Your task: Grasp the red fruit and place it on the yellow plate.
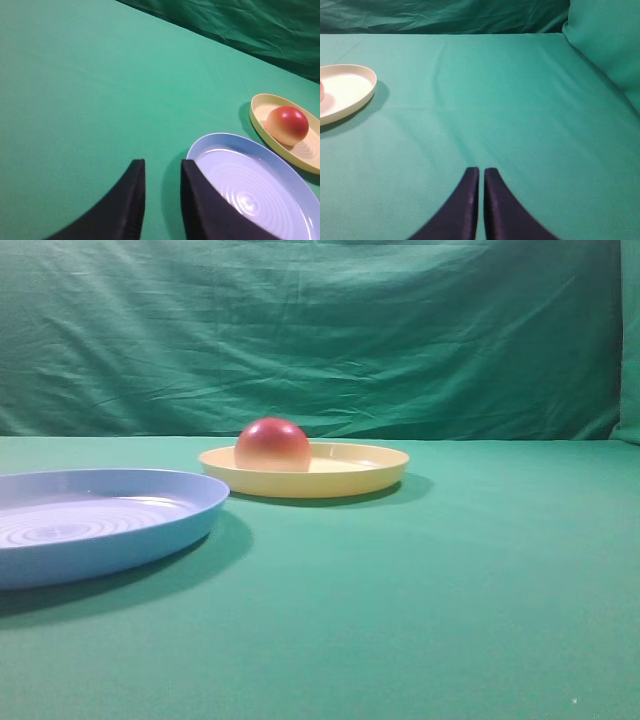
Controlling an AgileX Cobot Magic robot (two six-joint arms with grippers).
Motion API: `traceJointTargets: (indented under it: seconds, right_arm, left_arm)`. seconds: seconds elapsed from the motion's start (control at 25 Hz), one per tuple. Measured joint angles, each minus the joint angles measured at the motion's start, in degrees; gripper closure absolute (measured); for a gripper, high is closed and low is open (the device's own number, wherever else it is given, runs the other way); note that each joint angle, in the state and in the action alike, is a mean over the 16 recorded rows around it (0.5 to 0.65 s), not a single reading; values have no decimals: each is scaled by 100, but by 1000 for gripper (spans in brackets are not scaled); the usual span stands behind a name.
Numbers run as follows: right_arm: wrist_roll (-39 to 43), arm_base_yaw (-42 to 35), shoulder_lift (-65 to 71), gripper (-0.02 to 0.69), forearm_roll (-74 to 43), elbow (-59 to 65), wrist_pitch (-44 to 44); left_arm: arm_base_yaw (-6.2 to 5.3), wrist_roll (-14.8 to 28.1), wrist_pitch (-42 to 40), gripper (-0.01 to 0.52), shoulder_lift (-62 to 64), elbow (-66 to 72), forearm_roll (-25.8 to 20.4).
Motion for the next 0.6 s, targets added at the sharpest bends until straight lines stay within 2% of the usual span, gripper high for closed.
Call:
traceJointTargets:
  seconds: [0.6]
  right_arm:
    - [0,0,0,665,0,0,-1]
  left_arm:
    - [0,0,0,357,0,0,0]
